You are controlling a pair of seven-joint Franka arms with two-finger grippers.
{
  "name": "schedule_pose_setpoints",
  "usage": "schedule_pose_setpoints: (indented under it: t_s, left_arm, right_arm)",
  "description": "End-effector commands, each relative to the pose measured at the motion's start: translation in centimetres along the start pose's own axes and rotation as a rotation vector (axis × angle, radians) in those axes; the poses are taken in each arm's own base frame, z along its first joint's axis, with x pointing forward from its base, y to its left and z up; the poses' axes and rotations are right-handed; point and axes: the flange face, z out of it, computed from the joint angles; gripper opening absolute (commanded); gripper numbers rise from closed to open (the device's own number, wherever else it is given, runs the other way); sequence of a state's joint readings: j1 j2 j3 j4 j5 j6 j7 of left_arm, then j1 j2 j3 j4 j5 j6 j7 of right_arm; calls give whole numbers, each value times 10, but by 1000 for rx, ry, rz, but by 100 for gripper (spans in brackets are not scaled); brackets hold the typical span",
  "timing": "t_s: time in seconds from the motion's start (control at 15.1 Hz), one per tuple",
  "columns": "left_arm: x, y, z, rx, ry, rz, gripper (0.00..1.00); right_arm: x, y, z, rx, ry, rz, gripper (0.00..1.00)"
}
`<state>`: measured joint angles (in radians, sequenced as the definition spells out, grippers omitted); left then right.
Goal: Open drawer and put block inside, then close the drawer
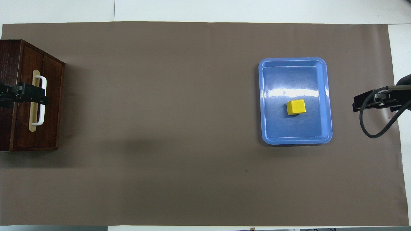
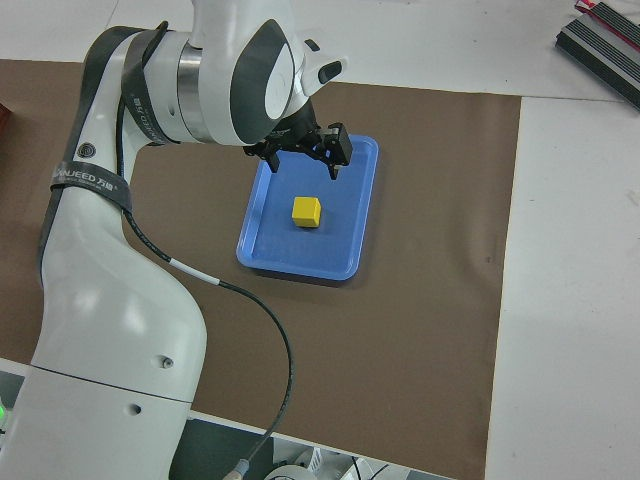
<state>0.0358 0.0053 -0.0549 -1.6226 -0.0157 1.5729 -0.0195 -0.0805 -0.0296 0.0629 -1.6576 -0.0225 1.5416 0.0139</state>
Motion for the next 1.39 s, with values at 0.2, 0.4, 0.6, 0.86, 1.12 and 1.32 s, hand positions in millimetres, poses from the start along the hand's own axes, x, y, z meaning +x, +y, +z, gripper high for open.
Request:
schedule_pose_setpoints:
  t_s: [0.2,0.4,0.6,0.86,1.12,1.32]
  left_arm:
    - [-2,-3,-1,-1,1,-12,100]
    - [-2,-3,-1,-1,1,-12,100]
    - [-2,-2,-1,-1,1,-10,100]
    - [-2,-3,-1,-1,1,-12,100]
    - [-2,-2,-1,-1,-5,-10,100]
    - [-2,-1,-2,-3,3,-15,100]
  right_arm:
    - [-10,2,-3,-7,-6,2,100]
    - [-5,11,1,15,22,100,100]
    - [6,6,10,31,24,406,100]
    - [41,24,54,149,-57,883,100]
    - [66,41,97,304,-215,1213,100]
    - [77,53,123,410,-307,1315,100]
